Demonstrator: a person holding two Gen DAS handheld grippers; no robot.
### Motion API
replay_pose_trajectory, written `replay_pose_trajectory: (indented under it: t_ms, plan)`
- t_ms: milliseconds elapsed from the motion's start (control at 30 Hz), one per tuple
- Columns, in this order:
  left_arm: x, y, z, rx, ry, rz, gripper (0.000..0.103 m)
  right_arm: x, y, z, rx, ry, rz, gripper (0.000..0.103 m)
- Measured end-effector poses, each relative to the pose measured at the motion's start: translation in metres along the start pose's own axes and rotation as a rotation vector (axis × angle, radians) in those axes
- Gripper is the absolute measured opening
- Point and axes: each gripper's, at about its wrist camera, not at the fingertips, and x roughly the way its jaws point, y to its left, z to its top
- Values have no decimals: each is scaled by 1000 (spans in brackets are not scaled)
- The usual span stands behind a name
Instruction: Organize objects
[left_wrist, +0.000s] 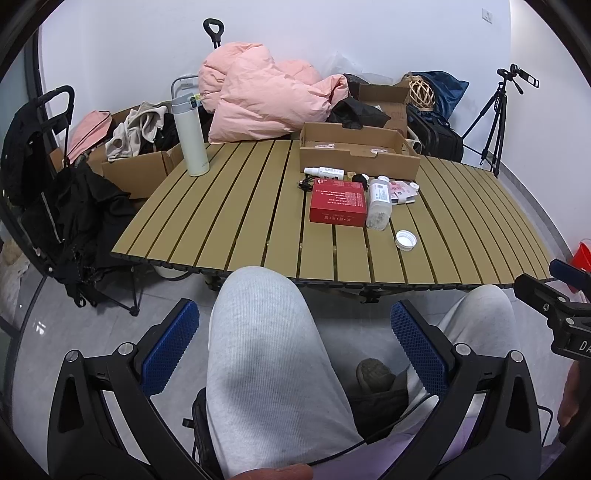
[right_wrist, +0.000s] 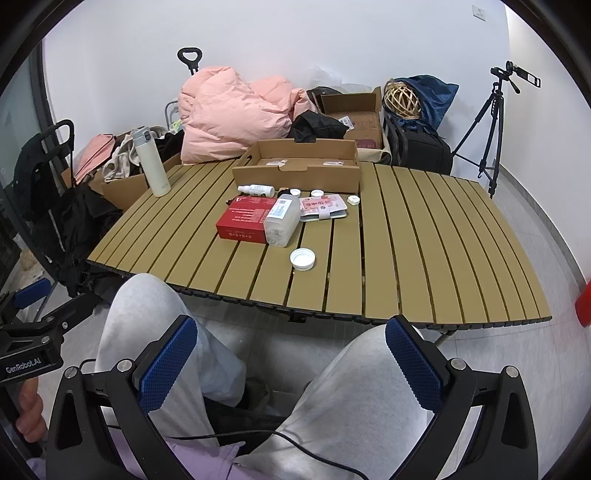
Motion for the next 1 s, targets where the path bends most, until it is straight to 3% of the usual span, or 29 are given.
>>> replay_pose_trajectory:
  t_ms: [167,267,367,467,567,667,700,767,867,933,1000]
  plan:
    - [12,0,1,4,17,-12,103,5,-3,-1,1,1,5,103]
    - [28,2,8,14,48,-76,103,10,-4,1,-1,-11,12,103]
    - [49,7,11,0,82,-128,102,8,-5,5,-8,-109,38,103]
    - [58,8,17,13,3,-120,103,15,-3,8,-64,-231,63,103]
    - [73,10,27,17,-25,-103,103,44,6,14,-148,-152,40,103]
    - [99,8,44,45,28,-139,103,69,0,24,-112,-138,89,103]
    - [108,7,51,51,20,-96,103,81,-3,30,-86,-126,117,103]
    - [122,4,66,68,-53,-25,103,104,-9,42,-46,-88,143,103]
    - [147,0,88,119,-90,-83,103,143,-14,61,-6,-40,146,98]
    - [174,0,105,115,-62,-115,103,165,-12,72,-12,-24,139,86]
    - [201,1,120,119,8,-112,103,189,-8,85,-9,-4,139,84]
